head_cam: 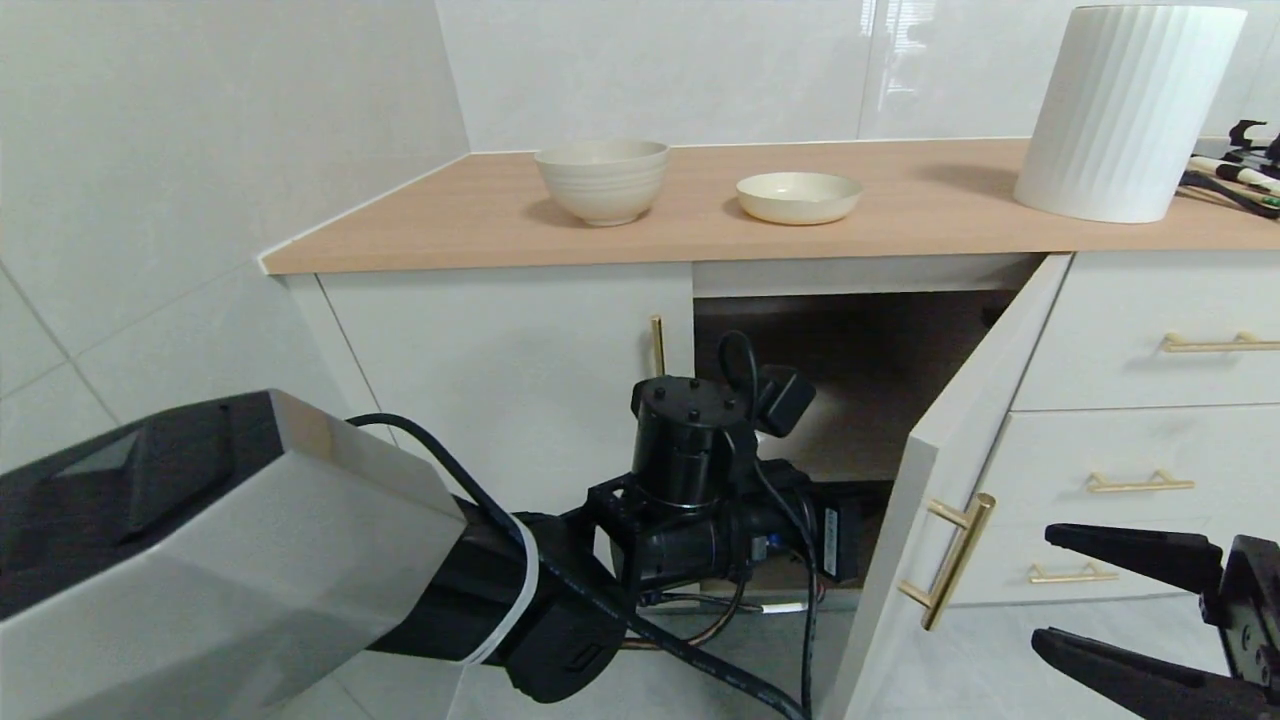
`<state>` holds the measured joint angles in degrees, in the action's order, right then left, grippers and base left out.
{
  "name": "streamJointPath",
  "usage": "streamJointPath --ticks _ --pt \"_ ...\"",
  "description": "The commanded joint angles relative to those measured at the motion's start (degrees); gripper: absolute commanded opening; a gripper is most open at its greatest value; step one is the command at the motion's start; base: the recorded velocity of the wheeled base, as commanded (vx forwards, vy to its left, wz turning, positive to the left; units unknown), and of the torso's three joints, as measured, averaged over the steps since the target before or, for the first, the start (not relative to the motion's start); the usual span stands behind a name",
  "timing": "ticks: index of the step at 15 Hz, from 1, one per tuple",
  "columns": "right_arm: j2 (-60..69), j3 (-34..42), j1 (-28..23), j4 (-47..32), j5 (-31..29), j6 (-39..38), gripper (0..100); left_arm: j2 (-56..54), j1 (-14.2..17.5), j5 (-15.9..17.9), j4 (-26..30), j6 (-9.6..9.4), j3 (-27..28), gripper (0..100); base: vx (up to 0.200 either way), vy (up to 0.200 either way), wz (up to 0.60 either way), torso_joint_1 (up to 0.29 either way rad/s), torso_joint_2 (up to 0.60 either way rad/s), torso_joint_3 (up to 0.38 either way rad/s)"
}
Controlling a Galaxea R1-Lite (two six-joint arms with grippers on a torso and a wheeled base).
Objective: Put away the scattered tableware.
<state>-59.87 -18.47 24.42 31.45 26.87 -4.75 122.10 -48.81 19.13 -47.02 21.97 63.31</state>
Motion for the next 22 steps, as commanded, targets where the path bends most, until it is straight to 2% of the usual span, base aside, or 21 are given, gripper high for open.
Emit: streamJointPath --ticks 1,4,7,8,9,10,11,13,16,19,22 --pt "1.0 0.0 0.0 0.1 0.1 0.0 100 1.1 -0.1 -0.1 1.4 0.01 2.3 0 0.0 0.0 0.0 0.0 0.0 0.0" --pt "3.6 0.0 2.3 0.1 0.1 0.0 100 1.3 -1.0 -0.1 2.7 0.09 3.1 0 0.0 0.0 0.0 0.0 0.0 0.0" --pt "7.7 0.1 8.2 -0.3 0.8 -0.2 100 1.6 -6.6 -0.2 6.7 0.09 7.8 0 0.0 0.0 0.0 0.0 0.0 0.0" --pt "9.9 0.0 11.5 -2.4 1.8 -0.3 100 1.4 -10.5 -1.2 6.9 0.27 8.7 0 0.0 0.0 0.0 0.0 0.0 0.0" --pt "11.6 -0.5 13.6 -5.3 2.5 -0.3 100 0.5 -12.1 -3.3 6.8 0.27 8.8 0 0.0 0.0 0.0 0.0 0.0 0.0" --pt "12.3 -1.4 14.2 -8.1 3.1 -0.3 100 -0.4 -12.2 -4.8 6.9 0.36 8.6 0 0.0 0.0 0.0 0.0 0.0 0.0" --pt "12.5 -2.1 14.2 -9.6 3.2 -0.3 100 -0.5 -10.9 -6.1 6.9 0.44 8.4 0 0.0 0.0 0.0 0.0 0.0 0.0" --pt "11.9 -2.3 14.2 -9.7 3.1 -0.3 100 -2.3 -5.5 -8.7 6.8 0.53 5.9 0 0.0 0.0 0.0 0.0 0.0 0.0" --pt "7.6 -2.9 13.0 -9.7 1.2 -0.3 100 -6.9 2.4 -8.8 5.3 1.24 1.3 0 0.0 0.0 0.0 0.0 0.0 0.0" --pt "-6.5 -11.3 9.2 -9.6 -6.0 -0.6 100 -15.3 10.3 -8.5 4.3 0.88 -7.7 0 0.0 0.0 0.0 0.0 0.0 0.0" --pt "-20.7 -20.5 6.0 -7.6 -8.3 -0.7 100 -24.4 15.9 -8.2 4.3 0.8 -16.7 0 0.0 0.0 0.0 0.0 0.0 0.0"
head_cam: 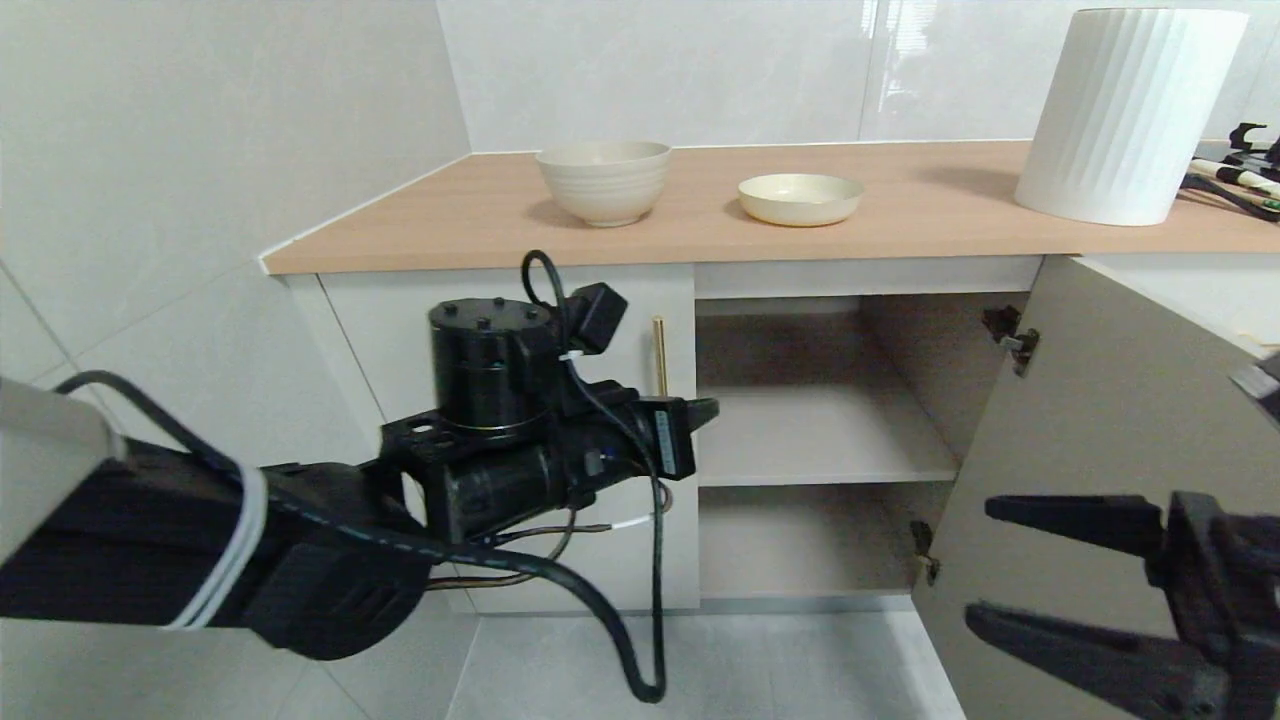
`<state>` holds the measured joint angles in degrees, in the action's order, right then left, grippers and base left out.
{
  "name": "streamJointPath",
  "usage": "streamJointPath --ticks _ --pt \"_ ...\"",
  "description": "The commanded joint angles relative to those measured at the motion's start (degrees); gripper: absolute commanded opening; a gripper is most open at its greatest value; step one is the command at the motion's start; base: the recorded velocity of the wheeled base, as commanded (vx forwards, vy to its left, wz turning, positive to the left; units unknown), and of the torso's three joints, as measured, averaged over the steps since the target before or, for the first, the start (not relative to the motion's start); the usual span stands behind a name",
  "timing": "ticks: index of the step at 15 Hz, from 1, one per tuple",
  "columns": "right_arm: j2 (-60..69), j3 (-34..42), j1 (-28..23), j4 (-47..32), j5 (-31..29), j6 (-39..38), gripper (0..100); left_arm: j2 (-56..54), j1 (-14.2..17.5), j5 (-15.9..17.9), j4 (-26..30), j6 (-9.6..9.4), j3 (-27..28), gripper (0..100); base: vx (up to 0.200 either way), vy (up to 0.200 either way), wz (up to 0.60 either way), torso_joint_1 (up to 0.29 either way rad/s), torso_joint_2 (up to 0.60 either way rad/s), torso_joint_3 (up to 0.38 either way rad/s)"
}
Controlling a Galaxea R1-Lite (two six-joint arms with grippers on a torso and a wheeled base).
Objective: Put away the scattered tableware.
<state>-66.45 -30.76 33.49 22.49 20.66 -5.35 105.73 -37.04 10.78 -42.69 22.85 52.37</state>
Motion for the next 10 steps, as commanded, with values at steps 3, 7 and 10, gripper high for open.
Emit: streamJointPath --ticks 3,7,10 --pt "-22.8 -17.1 -5.7 2.0 -6.2 0.1 100 -15.2 12.9 0.7 0.2 -0.08 -12.0 0 0.0 0.0 0.0 0.0 0.0 0.0" --pt "-27.9 -20.8 -9.6 1.9 -6.2 0.0 100 -21.5 19.5 1.3 3.7 -3.77 -16.2 0 0.0 0.0 0.0 0.0 0.0 0.0" --pt "-26.7 -18.9 -9.7 1.9 -6.4 0.0 100 -24.3 19.9 1.3 8.0 -5.53 -16.1 100 0.0 0.0 0.0 0.0 0.0 0.0"
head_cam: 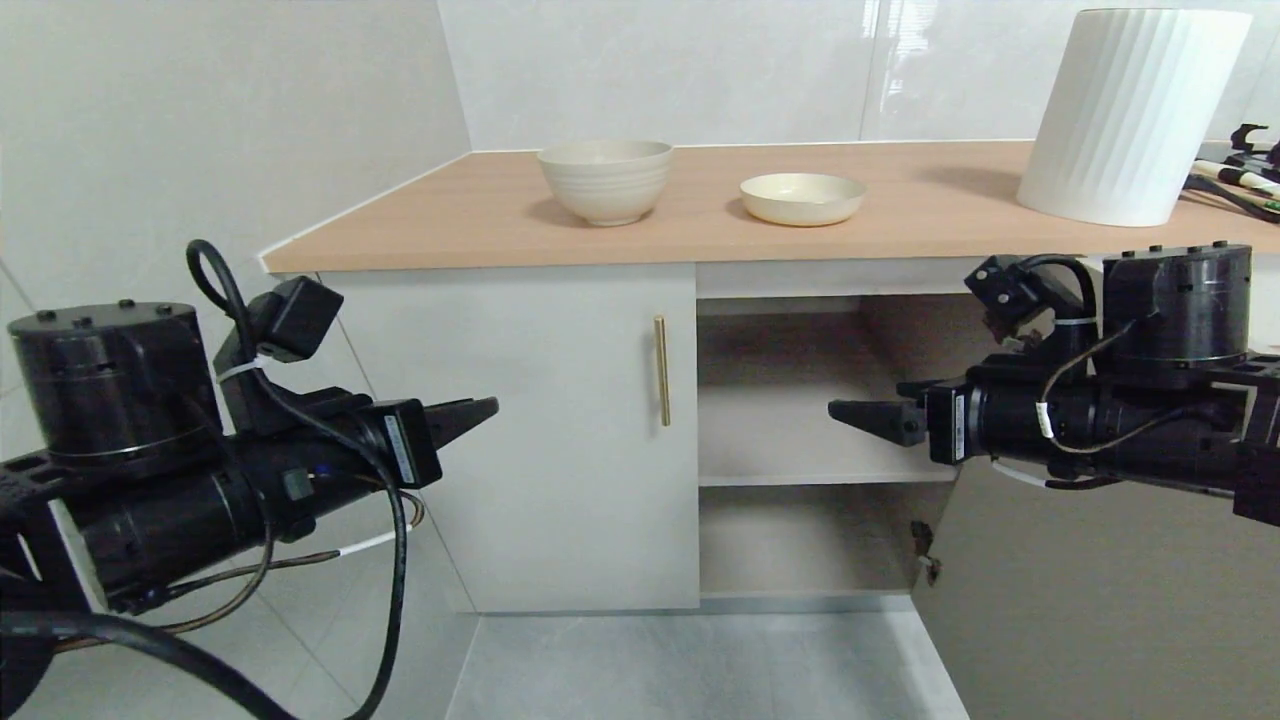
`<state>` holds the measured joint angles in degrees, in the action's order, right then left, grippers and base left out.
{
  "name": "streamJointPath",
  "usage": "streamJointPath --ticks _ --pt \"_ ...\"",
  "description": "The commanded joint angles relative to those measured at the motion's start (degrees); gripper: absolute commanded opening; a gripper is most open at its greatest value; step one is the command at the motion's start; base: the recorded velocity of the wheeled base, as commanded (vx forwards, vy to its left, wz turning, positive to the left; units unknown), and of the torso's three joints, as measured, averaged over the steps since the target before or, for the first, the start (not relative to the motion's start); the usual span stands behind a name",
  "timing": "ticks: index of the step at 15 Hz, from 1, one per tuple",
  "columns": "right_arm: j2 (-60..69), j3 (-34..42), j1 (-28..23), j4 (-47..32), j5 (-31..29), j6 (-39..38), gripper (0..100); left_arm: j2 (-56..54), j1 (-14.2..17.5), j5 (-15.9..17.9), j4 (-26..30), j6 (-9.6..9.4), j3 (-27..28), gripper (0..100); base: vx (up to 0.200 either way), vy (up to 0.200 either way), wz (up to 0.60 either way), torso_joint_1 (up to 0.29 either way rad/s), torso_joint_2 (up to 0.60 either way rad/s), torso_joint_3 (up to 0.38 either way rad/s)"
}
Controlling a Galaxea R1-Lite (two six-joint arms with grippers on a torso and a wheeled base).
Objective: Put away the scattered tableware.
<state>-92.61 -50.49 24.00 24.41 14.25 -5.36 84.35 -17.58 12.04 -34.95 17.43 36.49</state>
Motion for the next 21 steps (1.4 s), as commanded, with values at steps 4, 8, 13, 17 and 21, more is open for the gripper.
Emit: streamJointPath --ticks 4,8,13,17,21 --pt "3.5 2.2 -0.8 -0.1 -3.4 0.0 100 -5.5 0.4 0.1 0.7 -0.21 -0.3 100 0.0 0.0 0.0 0.0 0.0 0.0" --pt "4.1 2.3 -0.8 -0.1 -3.7 0.0 100 -8.4 0.4 0.1 5.0 -4.42 0.0 100 0.0 0.0 0.0 0.0 0.0 0.0" --pt "4.5 2.4 -0.7 -0.1 -3.8 0.1 100 -8.5 0.4 0.0 6.5 -5.48 0.3 100 0.0 0.0 0.0 0.0 0.0 0.0" --pt "5.2 2.5 -0.7 -0.1 -3.8 0.1 100 -10.2 0.6 0.0 9.2 -5.48 1.7 100 0.15 0.0 0.0 -0.002 0.01 0.003" --pt "5.2 2.8 -0.7 -0.2 -3.7 0.1 100 -10.1 1.1 0.1 10.0 -5.39 2.0 100 0.2 0.0 0.0 0.005 0.0 0.005"
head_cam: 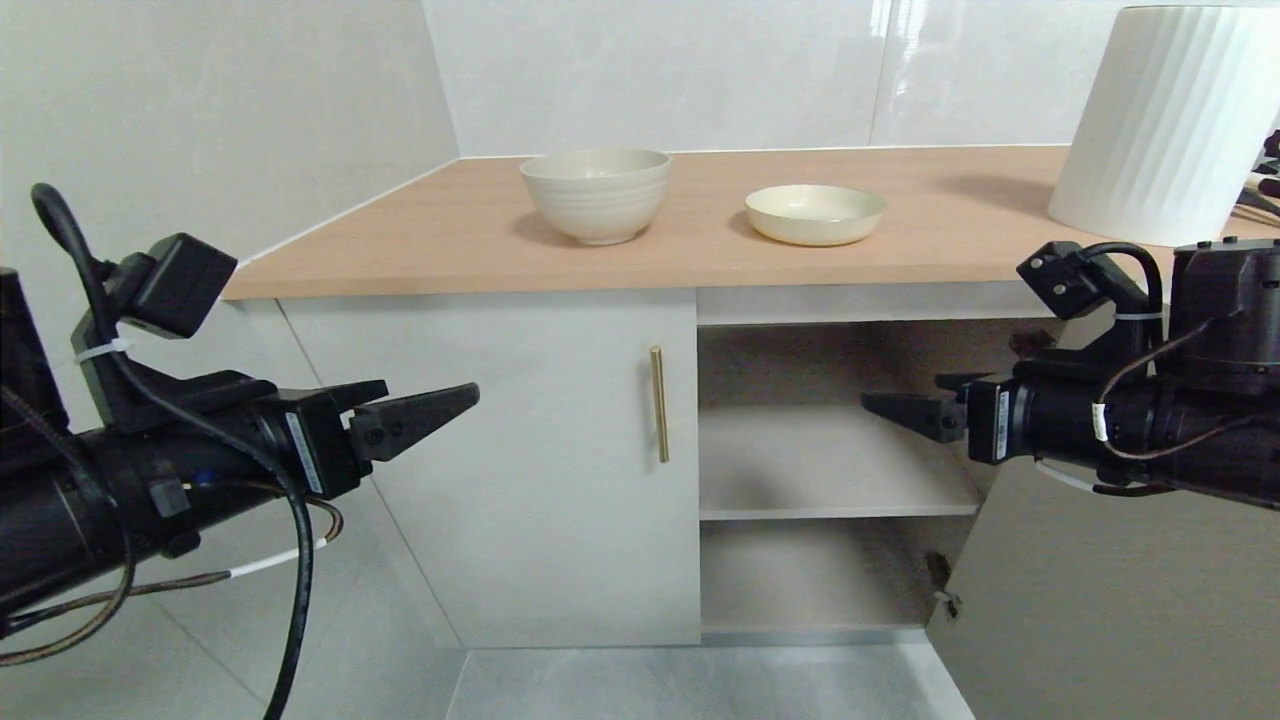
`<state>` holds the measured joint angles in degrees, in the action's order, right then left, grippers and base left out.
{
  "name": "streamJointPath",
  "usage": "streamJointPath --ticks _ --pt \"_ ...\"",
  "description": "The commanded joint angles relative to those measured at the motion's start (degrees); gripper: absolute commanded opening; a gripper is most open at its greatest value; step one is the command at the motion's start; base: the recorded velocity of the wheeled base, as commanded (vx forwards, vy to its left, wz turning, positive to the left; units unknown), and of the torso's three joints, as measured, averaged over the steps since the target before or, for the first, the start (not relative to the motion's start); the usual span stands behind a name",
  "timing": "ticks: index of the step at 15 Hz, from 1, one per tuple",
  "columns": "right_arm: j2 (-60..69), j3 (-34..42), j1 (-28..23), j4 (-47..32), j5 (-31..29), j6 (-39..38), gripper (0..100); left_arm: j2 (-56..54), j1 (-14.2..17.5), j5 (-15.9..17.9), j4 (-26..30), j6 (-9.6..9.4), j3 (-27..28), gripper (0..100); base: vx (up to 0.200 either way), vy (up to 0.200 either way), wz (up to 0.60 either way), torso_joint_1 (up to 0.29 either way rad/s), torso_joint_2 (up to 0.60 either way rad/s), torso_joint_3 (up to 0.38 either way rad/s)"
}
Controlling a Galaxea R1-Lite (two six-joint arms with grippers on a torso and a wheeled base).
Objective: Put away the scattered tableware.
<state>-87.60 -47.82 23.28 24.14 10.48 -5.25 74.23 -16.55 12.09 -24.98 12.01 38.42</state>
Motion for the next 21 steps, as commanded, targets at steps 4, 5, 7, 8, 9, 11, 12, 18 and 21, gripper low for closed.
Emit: streamJointPath --ticks 4,5,7,8,9,11,12,18,21 --pt "0.3 1.6 -0.1 1.2 0.3 0.1 100 0.0 0.0 0.1 -0.2 -0.05 -0.3 100 0.2 0.0 0.0 0.001 0.0 0.001" --pt "0.1 2.0 -0.1 1.5 0.2 0.2 100 0.0 0.0 0.1 -0.2 0.03 -0.3 100 0.0 0.0 0.0 0.0 0.0 0.0" --pt "-0.2 2.9 -0.2 3.5 0.2 0.8 100 0.0 0.0 0.1 -0.2 0.03 -0.3 100 0.0 0.0 0.0 0.0 0.0 0.0" --pt "-0.1 3.8 -0.2 5.1 0.3 0.9 100 0.0 0.0 0.1 -0.2 0.03 -0.3 100 0.0 0.0 0.0 0.0 0.0 0.0" --pt "-0.2 4.1 -0.3 7.0 0.4 0.9 100 0.0 0.0 0.1 -0.3 0.03 -0.3 100 0.0 0.0 0.0 0.0 0.0 0.0" --pt "0.1 4.9 -0.3 8.1 0.4 0.9 100 0.0 0.0 0.0 -0.3 0.03 -0.3 100 0.0 0.0 0.0 0.0 0.0 0.0" --pt "0.3 5.0 -0.2 8.1 0.4 1.0 100 0.0 0.0 0.1 -0.3 0.03 -0.3 100 0.0 0.0 0.0 0.0 0.0 0.0" --pt "2.0 6.9 0.5 8.1 1.6 4.2 100 0.3 0.5 0.1 -0.3 0.03 -0.2 100 0.0 0.0 0.0 0.11 -0.32 -0.239" --pt "2.2 7.0 0.5 8.1 1.6 4.3 100 0.4 0.5 0.1 -0.3 0.03 -0.2 100 0.0 0.0 0.0 0.123 -0.5 -0.264"
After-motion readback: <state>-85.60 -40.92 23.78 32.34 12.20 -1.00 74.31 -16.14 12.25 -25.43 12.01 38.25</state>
